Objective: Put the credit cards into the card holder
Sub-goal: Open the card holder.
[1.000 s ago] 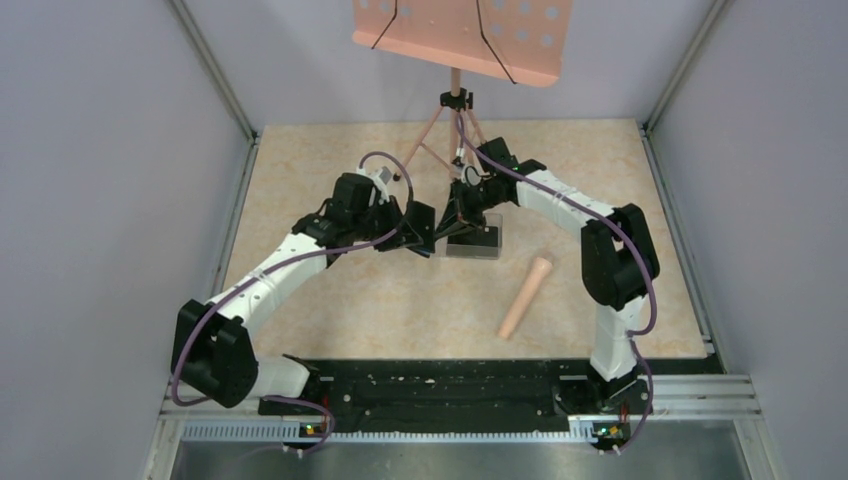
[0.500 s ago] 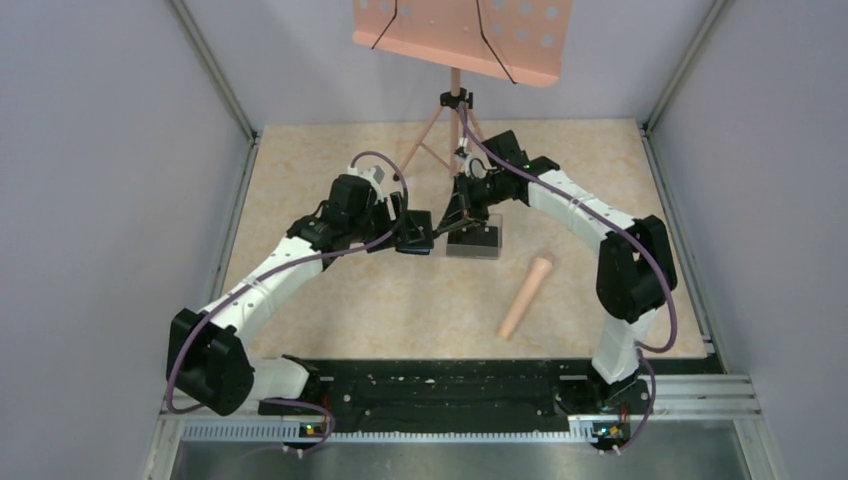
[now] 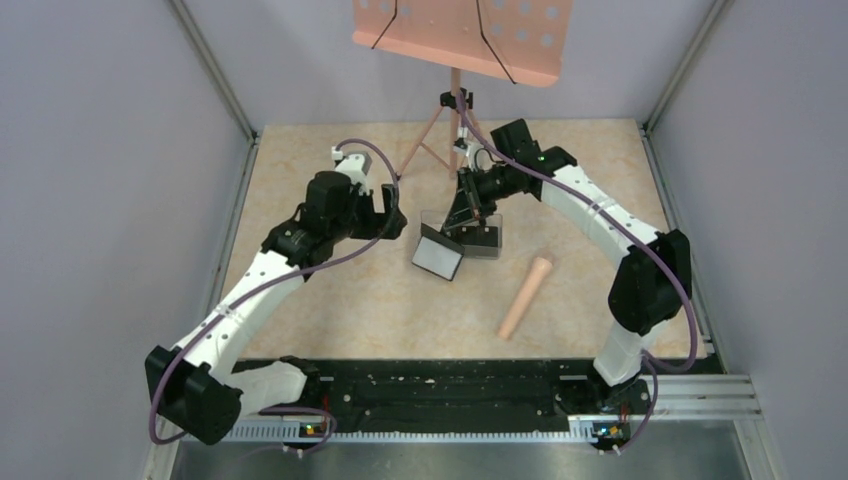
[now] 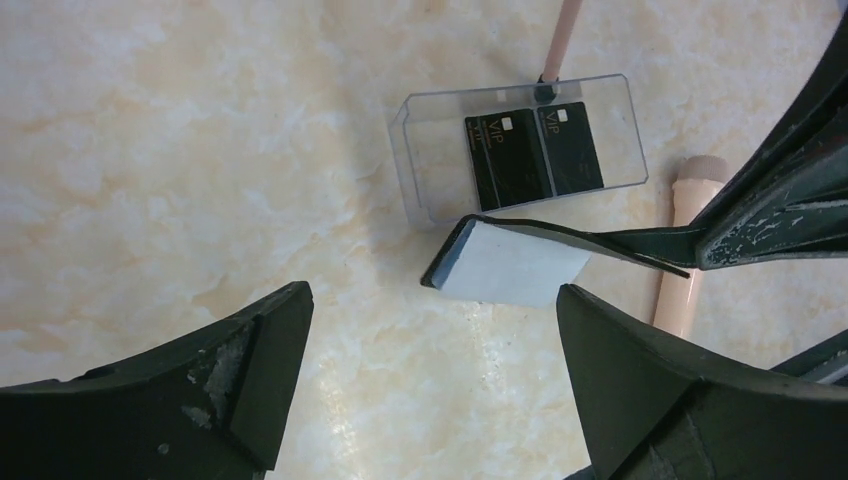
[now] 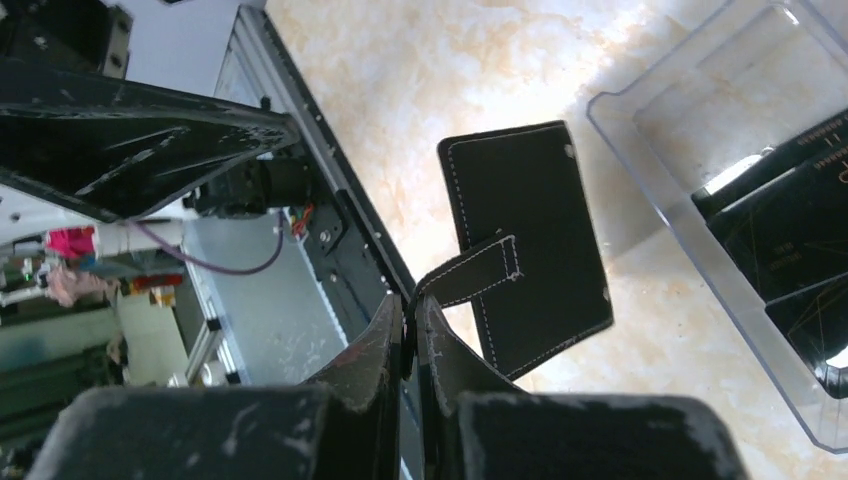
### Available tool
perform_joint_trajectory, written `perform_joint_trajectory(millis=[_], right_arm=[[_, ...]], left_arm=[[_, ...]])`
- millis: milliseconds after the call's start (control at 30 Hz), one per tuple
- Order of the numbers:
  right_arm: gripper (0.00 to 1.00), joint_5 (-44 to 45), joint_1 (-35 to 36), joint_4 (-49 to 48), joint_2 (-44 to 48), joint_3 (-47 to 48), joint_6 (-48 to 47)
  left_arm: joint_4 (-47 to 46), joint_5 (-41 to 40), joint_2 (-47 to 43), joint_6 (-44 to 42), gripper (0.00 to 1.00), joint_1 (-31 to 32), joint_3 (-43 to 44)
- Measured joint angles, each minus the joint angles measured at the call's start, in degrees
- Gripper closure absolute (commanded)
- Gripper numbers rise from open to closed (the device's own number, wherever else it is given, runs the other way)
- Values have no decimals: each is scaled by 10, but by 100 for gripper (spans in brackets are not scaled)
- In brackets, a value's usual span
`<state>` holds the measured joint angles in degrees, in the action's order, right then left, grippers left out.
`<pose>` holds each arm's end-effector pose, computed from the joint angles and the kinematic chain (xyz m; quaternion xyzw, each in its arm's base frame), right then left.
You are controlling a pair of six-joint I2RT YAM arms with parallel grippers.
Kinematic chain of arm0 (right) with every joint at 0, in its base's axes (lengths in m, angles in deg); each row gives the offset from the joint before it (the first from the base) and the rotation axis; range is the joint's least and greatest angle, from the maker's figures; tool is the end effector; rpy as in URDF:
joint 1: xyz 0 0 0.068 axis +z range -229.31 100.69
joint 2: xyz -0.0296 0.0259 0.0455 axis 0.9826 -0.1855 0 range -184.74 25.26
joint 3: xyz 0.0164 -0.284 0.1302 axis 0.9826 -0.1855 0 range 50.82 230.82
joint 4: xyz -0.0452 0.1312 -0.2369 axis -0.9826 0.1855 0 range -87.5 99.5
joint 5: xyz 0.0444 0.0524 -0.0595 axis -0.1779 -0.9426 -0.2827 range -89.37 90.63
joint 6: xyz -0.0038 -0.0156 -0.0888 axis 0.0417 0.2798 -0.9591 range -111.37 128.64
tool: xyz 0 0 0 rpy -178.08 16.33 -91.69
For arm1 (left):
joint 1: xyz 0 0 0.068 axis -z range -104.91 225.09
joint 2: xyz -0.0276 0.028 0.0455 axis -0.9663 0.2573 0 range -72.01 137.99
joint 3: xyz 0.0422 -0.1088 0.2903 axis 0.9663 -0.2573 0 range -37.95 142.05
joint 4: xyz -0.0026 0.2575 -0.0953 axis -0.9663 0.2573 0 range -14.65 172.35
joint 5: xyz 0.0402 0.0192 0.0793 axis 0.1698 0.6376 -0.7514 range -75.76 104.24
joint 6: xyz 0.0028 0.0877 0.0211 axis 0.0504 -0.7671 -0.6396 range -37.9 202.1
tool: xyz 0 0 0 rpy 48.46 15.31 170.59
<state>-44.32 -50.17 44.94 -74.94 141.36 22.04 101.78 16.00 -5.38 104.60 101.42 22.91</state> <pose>0.3390 0.2541 0.3262 -0.2426 0.8488 0.4457 0.1485 0.2619 -0.1324 0.3450 0.0367 0.8746 -0.2119 0.4345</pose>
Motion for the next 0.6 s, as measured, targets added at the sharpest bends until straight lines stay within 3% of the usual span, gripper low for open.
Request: perform_joint_trajectory(millis=[333, 600], right_arm=[[100, -85, 1, 18, 20, 15, -34], [100, -141, 3, 19, 20, 15, -34]], left_arm=[[-116, 143, -92, -225, 2, -1, -96], [-165, 289, -33, -321, 3, -1, -107]])
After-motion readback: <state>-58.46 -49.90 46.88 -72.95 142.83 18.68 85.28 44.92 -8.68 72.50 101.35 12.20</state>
